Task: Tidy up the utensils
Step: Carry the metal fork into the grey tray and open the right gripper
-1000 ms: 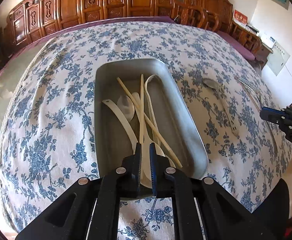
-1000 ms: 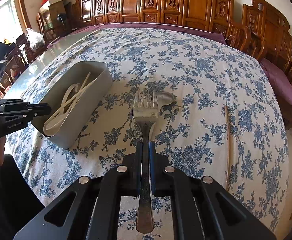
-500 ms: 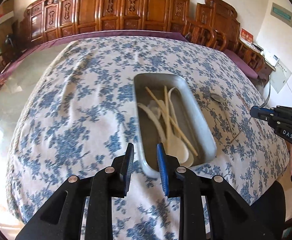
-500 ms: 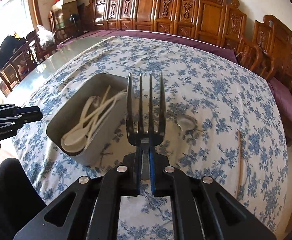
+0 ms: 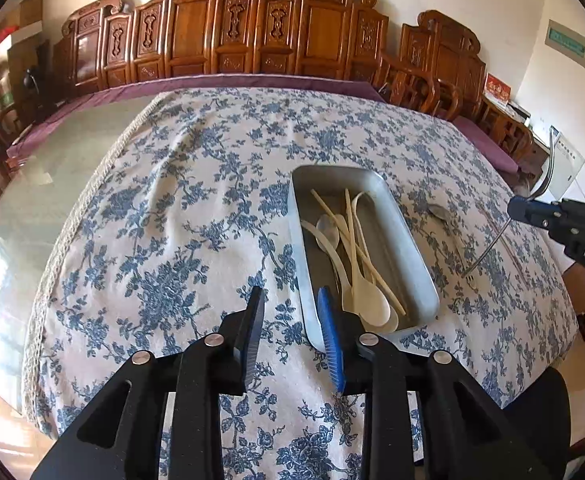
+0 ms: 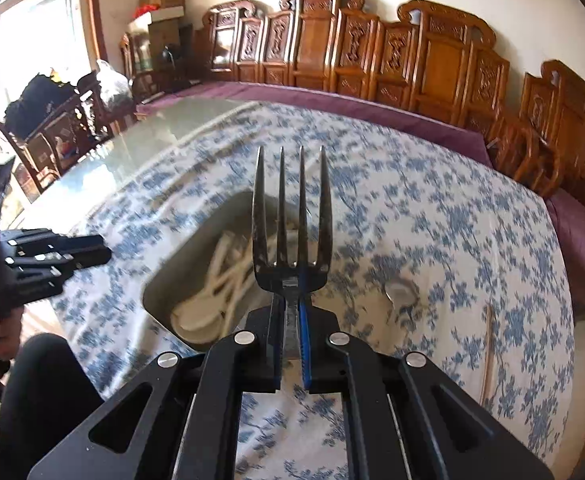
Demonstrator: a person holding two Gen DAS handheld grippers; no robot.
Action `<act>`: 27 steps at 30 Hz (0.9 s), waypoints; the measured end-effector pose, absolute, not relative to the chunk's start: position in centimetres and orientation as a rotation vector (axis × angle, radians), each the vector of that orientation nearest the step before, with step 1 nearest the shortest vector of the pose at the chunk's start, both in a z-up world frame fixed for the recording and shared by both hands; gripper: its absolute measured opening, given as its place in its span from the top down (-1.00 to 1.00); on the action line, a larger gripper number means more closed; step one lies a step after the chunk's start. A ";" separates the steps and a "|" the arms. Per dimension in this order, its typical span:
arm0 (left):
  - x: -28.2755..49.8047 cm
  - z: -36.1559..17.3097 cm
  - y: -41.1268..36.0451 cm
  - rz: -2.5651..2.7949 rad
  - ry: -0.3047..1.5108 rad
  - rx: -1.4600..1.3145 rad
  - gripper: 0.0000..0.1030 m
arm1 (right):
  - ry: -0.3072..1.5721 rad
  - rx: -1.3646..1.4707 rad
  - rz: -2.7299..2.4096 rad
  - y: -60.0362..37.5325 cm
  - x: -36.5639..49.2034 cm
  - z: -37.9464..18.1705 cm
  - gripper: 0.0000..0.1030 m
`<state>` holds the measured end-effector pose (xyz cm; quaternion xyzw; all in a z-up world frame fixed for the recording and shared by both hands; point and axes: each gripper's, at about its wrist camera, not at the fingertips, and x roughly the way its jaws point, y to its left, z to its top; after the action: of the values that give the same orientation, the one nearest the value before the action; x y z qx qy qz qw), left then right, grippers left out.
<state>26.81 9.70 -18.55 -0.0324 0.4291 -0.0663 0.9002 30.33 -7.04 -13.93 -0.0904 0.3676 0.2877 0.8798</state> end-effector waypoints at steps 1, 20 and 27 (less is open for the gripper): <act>26.8 -18.4 9.8 -0.136 0.884 -0.069 0.48 | 0.762 -0.186 0.611 -6.5 30.4 -13.5 0.84; 25.9 -17.3 10.8 -0.148 0.839 -0.101 0.46 | 0.953 -0.279 0.694 1.6 33.9 -18.1 0.84; 25.8 -17.3 11.0 -0.154 0.836 -0.113 0.45 | 0.995 -0.260 0.688 2.9 36.2 -19.3 0.84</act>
<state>25.82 11.00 -17.32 -0.0547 0.4054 -0.0749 0.9094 36.25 2.90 -19.29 -0.1218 0.4661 0.3226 0.8147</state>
